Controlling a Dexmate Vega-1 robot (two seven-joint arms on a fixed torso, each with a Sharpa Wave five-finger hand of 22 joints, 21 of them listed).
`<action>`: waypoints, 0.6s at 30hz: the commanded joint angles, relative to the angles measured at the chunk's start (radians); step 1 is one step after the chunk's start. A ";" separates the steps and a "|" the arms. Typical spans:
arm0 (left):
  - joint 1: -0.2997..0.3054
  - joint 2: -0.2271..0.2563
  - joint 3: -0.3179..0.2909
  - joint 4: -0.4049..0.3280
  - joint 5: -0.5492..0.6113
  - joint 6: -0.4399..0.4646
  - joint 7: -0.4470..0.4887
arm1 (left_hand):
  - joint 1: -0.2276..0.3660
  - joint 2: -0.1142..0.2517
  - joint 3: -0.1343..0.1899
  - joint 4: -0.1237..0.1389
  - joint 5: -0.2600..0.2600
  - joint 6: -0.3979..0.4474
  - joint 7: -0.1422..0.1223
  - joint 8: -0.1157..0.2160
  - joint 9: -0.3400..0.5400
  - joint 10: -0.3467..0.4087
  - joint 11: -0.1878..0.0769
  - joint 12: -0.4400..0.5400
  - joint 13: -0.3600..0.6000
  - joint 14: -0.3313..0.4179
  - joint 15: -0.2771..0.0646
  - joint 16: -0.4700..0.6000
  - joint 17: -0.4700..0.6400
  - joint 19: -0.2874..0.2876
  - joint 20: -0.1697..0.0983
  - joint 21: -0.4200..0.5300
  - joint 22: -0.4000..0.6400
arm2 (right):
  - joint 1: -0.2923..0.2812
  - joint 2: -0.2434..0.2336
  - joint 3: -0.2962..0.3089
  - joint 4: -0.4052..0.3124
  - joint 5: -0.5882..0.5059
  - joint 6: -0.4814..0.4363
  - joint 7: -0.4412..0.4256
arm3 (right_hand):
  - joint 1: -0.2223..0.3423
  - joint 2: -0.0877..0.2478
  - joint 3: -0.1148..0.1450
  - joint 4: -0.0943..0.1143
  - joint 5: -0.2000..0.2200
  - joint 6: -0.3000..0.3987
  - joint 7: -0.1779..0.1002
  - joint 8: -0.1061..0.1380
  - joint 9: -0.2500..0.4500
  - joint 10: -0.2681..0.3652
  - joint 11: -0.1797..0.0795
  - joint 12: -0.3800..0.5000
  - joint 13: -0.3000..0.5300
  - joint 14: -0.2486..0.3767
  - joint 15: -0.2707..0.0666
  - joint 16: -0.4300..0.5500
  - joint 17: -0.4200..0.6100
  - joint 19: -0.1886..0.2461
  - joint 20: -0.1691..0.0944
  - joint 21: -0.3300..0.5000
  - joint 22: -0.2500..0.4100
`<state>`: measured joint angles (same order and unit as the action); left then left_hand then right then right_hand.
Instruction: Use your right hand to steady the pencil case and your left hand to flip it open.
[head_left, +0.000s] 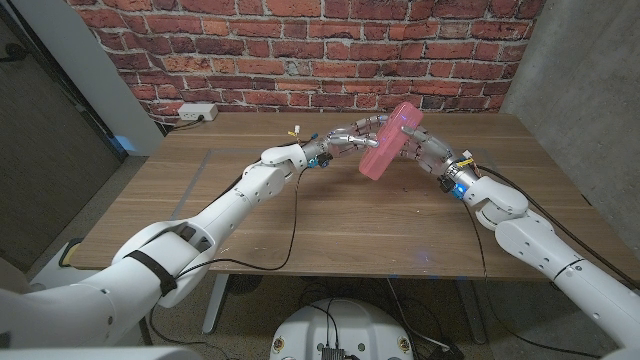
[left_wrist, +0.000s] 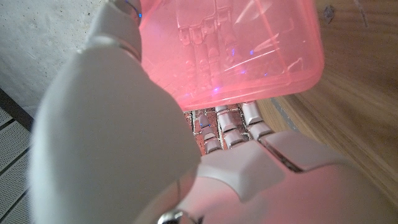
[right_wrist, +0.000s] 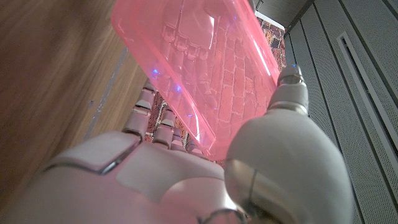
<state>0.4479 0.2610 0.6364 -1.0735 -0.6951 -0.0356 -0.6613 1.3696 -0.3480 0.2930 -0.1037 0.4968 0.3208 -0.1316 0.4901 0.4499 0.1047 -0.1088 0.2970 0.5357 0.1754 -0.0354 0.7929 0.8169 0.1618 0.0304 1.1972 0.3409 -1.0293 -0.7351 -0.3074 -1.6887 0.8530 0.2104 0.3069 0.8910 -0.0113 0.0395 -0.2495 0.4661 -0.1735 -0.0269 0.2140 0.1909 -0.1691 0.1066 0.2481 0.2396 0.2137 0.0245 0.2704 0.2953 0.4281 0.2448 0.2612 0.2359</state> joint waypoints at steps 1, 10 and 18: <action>0.005 0.003 -0.003 -0.008 -0.003 -0.005 0.000 | 0.397 0.393 0.266 -0.095 0.013 0.019 -0.002 0.007 0.006 0.006 -0.004 0.003 0.004 0.010 -0.091 0.204 0.001 0.068 -0.116 0.322 0.005 | -0.030 0.011 0.024 -0.013 0.035 -0.027 -0.058 | 0.192 0.153 0.098 0.071 0.043 -0.129 0.003 -0.002 0.002 0.009 -0.011 0.011 0.006 0.059 -0.046 0.012 0.013 0.051 -0.044 0.012 0.004; 0.009 0.007 -0.005 -0.020 -0.004 -0.003 0.008 | 0.392 0.393 0.266 -0.091 0.013 0.031 -0.003 0.009 0.003 0.008 -0.002 0.003 0.006 0.016 -0.104 0.210 -0.001 0.072 -0.121 0.324 -0.005 | -0.041 0.020 0.037 -0.019 0.051 -0.043 -0.090 | 0.237 0.156 0.145 0.079 0.140 -0.074 -0.017 0.009 0.003 0.057 -0.043 0.033 0.009 0.119 -0.080 0.031 0.035 0.071 -0.074 0.033 0.009; 0.029 0.010 -0.017 -0.039 -0.010 -0.012 0.040 | 0.017 0.345 0.147 0.092 -0.006 0.053 -0.023 -0.004 -0.028 0.032 -0.025 0.006 0.014 0.046 -0.126 0.160 -0.102 0.054 -0.055 0.199 -0.158 | -0.042 0.024 0.050 -0.007 0.069 -0.053 -0.093 | 0.238 0.158 0.154 0.084 0.164 -0.061 -0.018 0.011 0.002 0.067 -0.045 0.037 0.010 0.128 -0.082 0.033 0.040 0.072 -0.080 0.037 0.010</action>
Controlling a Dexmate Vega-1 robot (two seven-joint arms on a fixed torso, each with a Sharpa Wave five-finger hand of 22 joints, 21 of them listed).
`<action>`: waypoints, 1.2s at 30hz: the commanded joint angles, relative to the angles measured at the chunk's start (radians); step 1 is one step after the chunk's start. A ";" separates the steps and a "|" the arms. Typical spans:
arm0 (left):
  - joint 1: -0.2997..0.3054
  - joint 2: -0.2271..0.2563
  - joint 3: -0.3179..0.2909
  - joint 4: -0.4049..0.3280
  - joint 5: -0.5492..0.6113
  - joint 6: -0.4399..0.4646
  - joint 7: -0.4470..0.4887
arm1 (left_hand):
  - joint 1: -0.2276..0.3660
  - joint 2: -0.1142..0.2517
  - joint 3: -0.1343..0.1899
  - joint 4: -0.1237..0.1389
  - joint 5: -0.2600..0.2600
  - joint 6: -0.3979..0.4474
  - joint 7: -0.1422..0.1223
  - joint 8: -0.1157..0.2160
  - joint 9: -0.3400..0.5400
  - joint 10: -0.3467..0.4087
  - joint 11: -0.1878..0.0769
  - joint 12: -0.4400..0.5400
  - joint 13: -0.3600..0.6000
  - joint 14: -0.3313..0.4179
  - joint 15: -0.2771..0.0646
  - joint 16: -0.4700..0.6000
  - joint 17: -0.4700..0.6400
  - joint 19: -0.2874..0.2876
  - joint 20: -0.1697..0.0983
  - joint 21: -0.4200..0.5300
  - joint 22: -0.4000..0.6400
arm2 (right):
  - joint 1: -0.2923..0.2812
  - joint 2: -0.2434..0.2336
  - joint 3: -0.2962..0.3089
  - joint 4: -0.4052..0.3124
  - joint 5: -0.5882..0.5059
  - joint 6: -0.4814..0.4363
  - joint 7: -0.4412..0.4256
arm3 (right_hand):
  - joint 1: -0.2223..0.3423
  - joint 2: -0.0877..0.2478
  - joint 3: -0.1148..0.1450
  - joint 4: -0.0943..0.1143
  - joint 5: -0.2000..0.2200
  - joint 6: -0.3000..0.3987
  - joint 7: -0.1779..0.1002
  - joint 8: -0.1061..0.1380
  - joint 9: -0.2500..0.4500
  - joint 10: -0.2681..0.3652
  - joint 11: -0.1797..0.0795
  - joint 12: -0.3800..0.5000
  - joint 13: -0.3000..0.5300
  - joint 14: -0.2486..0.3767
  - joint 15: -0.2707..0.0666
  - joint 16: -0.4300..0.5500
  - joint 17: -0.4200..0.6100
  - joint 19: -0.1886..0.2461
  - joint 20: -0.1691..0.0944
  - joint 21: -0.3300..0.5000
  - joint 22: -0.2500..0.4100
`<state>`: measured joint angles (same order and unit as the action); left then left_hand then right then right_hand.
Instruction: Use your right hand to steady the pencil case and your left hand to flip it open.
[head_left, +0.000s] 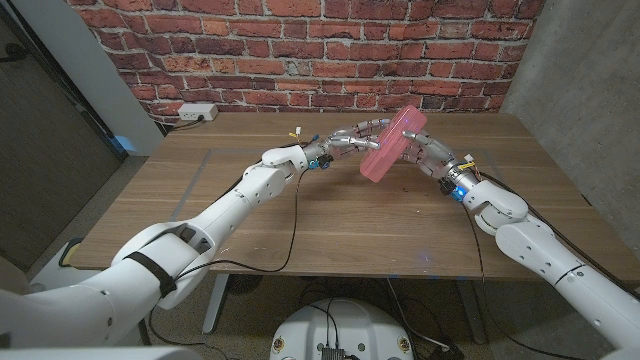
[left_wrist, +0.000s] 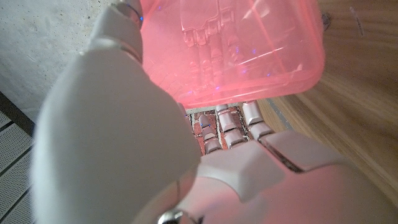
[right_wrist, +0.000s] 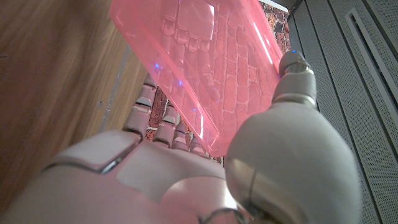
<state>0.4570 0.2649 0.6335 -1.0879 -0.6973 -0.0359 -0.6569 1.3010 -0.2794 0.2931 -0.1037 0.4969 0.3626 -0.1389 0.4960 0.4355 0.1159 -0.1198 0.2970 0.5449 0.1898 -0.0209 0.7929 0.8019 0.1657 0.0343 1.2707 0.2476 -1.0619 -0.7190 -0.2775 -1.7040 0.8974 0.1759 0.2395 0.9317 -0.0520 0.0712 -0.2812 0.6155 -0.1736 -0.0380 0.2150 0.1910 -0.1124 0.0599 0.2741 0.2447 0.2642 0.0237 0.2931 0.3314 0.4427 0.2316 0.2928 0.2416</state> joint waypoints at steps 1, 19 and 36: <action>0.024 0.007 -0.016 -0.029 -0.007 -0.016 0.043 | 0.038 0.263 0.144 0.109 -0.014 0.004 -0.022 -0.018 -0.018 0.020 -0.016 0.005 0.006 0.015 -0.126 0.116 -0.122 0.041 -0.028 0.089 -0.078 | -0.012 0.009 0.023 0.007 0.028 -0.021 -0.034 | 0.197 0.198 0.123 0.117 0.016 -0.060 -0.007 0.010 0.002 0.011 0.001 0.011 0.004 0.079 -0.081 0.011 0.004 0.058 -0.067 0.006 0.004; 0.052 0.080 -0.018 -0.118 0.056 -0.044 0.147 | -0.284 0.226 0.067 0.206 -0.281 -0.076 -0.081 -0.119 -0.082 -0.041 -0.064 -0.036 -0.050 -0.265 -0.043 -0.298 -0.388 -0.365 0.180 -0.326 -0.075 | -0.029 0.014 0.049 0.007 0.044 -0.034 -0.064 | 0.190 0.191 0.130 0.123 0.046 -0.063 -0.001 0.003 0.003 0.010 0.005 0.010 0.005 0.087 -0.081 0.009 0.011 0.058 -0.071 0.012 0.006; 0.111 0.156 -0.025 -0.262 0.136 -0.065 0.287 | -0.296 0.241 0.072 0.194 -0.292 -0.032 -0.080 -0.113 -0.093 -0.031 -0.058 -0.032 -0.065 -0.218 -0.047 -0.319 -0.416 -0.323 0.180 -0.352 -0.073 | -0.048 0.031 0.059 -0.025 -0.023 -0.023 -0.203 | 0.184 0.183 0.134 0.126 0.067 -0.065 -0.002 -0.001 0.003 0.012 0.005 0.011 0.005 0.096 -0.087 0.008 0.016 0.059 -0.077 0.017 0.006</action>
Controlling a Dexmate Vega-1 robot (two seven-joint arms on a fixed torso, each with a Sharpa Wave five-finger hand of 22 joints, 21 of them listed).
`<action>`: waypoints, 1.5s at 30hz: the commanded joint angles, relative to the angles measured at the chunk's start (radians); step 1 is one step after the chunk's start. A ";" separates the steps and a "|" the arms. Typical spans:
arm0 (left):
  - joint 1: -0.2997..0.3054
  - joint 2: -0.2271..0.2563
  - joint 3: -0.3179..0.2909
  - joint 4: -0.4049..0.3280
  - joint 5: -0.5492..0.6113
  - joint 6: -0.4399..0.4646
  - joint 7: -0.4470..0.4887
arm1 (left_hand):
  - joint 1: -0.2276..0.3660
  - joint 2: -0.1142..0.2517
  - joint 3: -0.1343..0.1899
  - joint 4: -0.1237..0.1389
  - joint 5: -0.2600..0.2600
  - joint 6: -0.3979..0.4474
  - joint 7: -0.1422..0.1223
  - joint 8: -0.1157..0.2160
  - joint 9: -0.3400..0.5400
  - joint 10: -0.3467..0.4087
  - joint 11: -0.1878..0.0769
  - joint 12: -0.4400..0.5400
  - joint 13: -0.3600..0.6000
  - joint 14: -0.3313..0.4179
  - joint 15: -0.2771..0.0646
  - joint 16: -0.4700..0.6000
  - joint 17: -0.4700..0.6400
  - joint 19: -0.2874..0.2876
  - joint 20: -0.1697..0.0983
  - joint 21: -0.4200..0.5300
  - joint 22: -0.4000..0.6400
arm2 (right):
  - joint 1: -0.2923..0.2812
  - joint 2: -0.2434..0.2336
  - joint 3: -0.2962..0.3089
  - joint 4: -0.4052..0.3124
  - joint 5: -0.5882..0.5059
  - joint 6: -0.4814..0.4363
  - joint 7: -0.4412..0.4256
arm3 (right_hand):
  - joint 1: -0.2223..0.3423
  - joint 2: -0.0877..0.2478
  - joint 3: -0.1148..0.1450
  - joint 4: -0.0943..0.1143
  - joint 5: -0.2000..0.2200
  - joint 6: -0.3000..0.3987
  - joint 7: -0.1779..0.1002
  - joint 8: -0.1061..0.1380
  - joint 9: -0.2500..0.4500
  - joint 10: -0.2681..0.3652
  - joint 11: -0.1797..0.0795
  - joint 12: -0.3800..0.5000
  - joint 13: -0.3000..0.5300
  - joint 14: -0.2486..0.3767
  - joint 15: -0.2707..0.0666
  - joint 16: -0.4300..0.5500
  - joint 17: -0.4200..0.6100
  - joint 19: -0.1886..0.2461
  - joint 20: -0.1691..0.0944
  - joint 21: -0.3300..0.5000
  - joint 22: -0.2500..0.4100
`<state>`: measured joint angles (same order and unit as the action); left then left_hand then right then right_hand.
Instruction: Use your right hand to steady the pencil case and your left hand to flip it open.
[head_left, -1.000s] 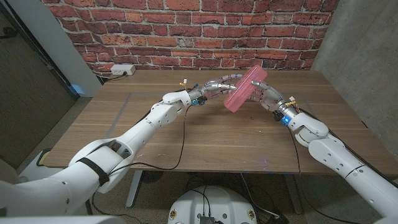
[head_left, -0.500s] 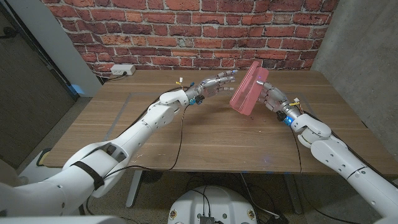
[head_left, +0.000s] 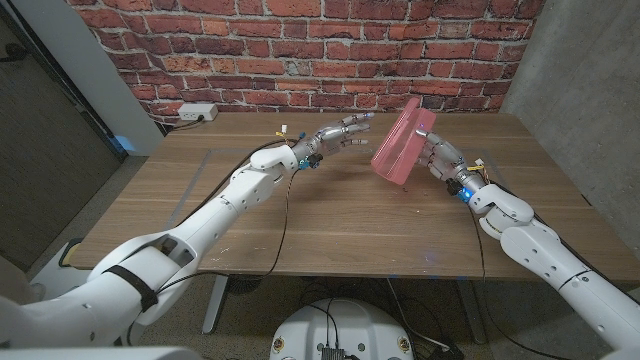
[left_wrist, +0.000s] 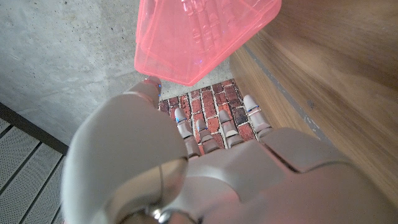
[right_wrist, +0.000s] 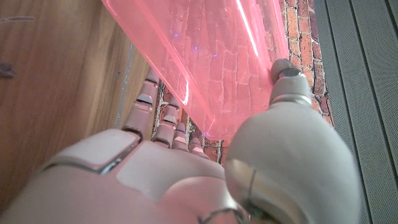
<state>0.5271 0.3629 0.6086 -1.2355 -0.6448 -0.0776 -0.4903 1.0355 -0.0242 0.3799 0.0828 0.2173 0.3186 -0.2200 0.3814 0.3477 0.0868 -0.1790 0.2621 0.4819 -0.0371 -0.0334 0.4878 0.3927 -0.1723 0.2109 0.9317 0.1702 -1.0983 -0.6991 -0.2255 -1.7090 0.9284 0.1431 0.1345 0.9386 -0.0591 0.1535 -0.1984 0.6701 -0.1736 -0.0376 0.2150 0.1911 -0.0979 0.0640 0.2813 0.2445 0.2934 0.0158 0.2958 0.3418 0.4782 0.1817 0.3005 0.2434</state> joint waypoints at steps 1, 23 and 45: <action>0.048 0.071 0.003 -0.141 0.113 -0.028 0.155 | -0.039 -0.019 -0.020 0.009 -0.015 0.011 0.001 0.000 -0.006 -0.002 0.001 0.003 -0.003 0.006 -0.034 -0.017 -0.008 0.016 0.003 -0.017 0.004 | -0.014 0.013 0.007 -0.024 -0.066 0.014 -0.115 | 0.177 0.189 0.052 0.043 0.014 -0.065 -0.002 -0.001 0.003 -0.002 0.002 0.004 0.005 0.066 -0.079 0.005 0.006 0.024 -0.027 0.009 0.004; 0.065 0.146 0.057 -0.277 0.384 -0.081 0.319 | -0.300 -0.138 -0.199 0.058 -0.020 -0.088 0.001 -0.113 -0.072 -0.198 0.042 -0.059 -0.063 -0.134 0.046 -0.153 -0.066 -0.021 0.004 -0.173 0.005 | 0.044 0.072 -0.002 0.029 -0.159 0.079 -0.204 | 0.173 0.183 0.064 0.045 0.045 -0.076 -0.011 -0.010 0.003 -0.020 -0.003 -0.004 0.005 0.050 -0.069 -0.009 0.014 0.004 -0.010 0.009 0.005; 0.077 0.184 0.148 -0.356 1.020 -0.115 0.693 | -0.298 -0.119 -0.276 0.009 0.007 -0.116 0.003 -0.135 -0.110 -0.229 0.032 -0.022 -0.135 -0.142 0.047 -0.217 -0.131 -0.012 0.001 -0.303 0.006 | 0.038 0.073 0.003 -0.018 -0.137 0.052 -0.219 | 0.175 0.177 0.073 0.041 0.064 -0.082 -0.011 -0.013 0.003 -0.022 0.000 -0.006 0.004 0.058 -0.075 -0.011 0.020 0.015 -0.021 0.019 0.005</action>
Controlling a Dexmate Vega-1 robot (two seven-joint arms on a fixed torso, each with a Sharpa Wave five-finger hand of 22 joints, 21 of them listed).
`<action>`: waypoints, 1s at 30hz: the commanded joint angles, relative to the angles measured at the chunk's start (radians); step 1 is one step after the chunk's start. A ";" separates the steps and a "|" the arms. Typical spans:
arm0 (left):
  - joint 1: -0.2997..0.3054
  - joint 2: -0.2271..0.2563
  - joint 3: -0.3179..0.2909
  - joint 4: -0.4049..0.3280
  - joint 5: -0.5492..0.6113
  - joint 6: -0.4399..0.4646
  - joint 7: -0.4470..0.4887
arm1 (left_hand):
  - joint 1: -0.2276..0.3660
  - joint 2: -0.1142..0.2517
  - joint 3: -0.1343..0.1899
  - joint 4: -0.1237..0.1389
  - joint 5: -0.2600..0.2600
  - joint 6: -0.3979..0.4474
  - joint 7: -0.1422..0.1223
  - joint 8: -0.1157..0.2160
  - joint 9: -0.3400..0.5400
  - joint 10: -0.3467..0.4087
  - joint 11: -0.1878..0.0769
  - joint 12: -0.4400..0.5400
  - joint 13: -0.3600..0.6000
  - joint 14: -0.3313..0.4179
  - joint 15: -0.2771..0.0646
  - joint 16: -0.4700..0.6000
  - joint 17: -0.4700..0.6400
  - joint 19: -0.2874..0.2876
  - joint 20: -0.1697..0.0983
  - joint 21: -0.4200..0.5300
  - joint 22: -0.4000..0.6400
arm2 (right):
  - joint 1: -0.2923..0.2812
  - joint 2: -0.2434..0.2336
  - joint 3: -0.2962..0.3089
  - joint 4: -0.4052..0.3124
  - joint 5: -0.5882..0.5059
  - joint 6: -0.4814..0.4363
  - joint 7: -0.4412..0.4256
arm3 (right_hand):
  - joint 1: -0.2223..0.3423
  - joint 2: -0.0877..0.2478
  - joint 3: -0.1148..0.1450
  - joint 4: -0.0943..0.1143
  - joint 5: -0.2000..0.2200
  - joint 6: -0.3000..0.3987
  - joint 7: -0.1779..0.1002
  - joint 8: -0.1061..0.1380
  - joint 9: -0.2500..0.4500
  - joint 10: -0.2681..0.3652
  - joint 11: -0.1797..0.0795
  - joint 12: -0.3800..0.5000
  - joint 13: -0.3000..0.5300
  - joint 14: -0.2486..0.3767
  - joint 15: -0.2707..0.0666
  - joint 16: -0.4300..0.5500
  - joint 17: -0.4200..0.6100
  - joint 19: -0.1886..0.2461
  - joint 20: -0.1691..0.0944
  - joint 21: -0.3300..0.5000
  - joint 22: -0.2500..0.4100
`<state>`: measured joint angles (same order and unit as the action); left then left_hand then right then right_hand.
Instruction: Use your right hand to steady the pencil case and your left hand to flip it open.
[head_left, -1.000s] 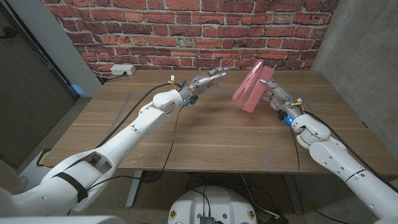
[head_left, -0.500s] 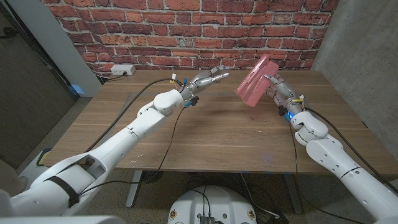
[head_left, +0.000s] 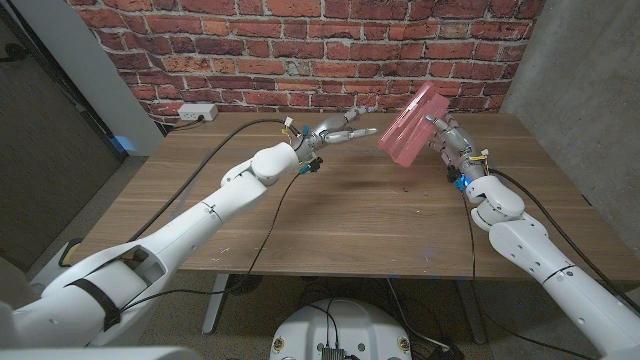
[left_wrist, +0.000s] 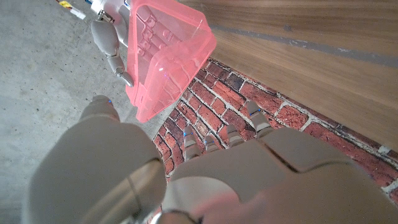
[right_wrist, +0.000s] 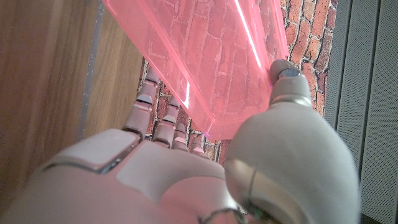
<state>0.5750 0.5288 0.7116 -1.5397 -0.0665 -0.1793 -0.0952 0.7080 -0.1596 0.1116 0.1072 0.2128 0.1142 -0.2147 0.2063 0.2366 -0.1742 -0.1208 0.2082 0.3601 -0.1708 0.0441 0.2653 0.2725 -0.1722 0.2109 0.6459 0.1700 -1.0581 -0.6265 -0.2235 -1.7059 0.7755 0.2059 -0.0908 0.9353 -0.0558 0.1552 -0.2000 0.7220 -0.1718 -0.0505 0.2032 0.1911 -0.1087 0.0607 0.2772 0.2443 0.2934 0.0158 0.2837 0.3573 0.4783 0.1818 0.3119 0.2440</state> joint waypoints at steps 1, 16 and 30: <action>0.029 0.017 0.047 -0.055 0.462 -0.006 0.306 | 0.031 0.016 -0.008 -0.016 0.012 0.090 -0.003 0.041 0.001 0.035 -0.026 0.033 -0.014 -0.009 -0.031 0.005 -0.011 -0.011 0.001 -0.018 0.006 | -0.003 0.002 0.002 -0.022 0.019 -0.012 0.007 | 0.179 0.173 0.072 0.042 0.013 -0.084 0.000 -0.001 0.003 -0.011 0.003 -0.002 0.005 0.057 -0.075 0.000 0.005 0.013 -0.022 0.007 0.004; 0.029 -0.015 0.065 -0.009 0.603 -0.012 0.424 | 0.123 0.060 0.020 -0.059 0.024 0.147 -0.006 0.066 0.004 0.068 -0.042 0.038 -0.031 0.006 -0.042 -0.001 -0.024 0.032 0.000 -0.039 0.006 | -0.022 -0.007 0.008 -0.055 0.050 -0.019 0.032 | 0.180 0.169 0.078 0.042 0.025 -0.081 -0.005 0.000 0.003 -0.004 -0.011 0.000 0.004 0.066 -0.078 0.000 0.009 0.013 -0.024 0.011 0.004; 0.040 -0.018 0.058 -0.022 0.587 0.008 0.404 | 0.149 0.077 0.029 -0.070 0.020 0.158 -0.006 0.070 0.004 0.091 -0.048 0.044 -0.038 0.025 -0.051 0.002 -0.026 0.058 0.000 -0.047 0.006 | -0.018 -0.007 0.001 -0.056 0.058 -0.015 0.056 | 0.177 0.166 0.081 0.044 0.032 -0.081 -0.005 0.000 0.003 -0.004 -0.010 0.000 0.004 0.068 -0.078 -0.002 0.012 0.009 -0.026 0.013 0.004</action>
<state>0.6037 0.5187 0.7706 -1.5592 0.5022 -0.1828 0.2922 0.8516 -0.0850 0.1411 0.0453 0.2328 0.2638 -0.2239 0.2671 0.2367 -0.0862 -0.1642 0.2480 0.3199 -0.1516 -0.0024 0.2655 0.2460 -0.1231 0.2055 0.6026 0.1749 -1.0767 -0.6332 -0.2176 -1.7586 0.8232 0.1898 -0.0579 0.9382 -0.0587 0.1552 -0.2000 0.7473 -0.1718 -0.0501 0.2033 0.1911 -0.1088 0.0531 0.2773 0.2443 0.2934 0.0158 0.2743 0.3646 0.4724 0.1765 0.3185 0.2440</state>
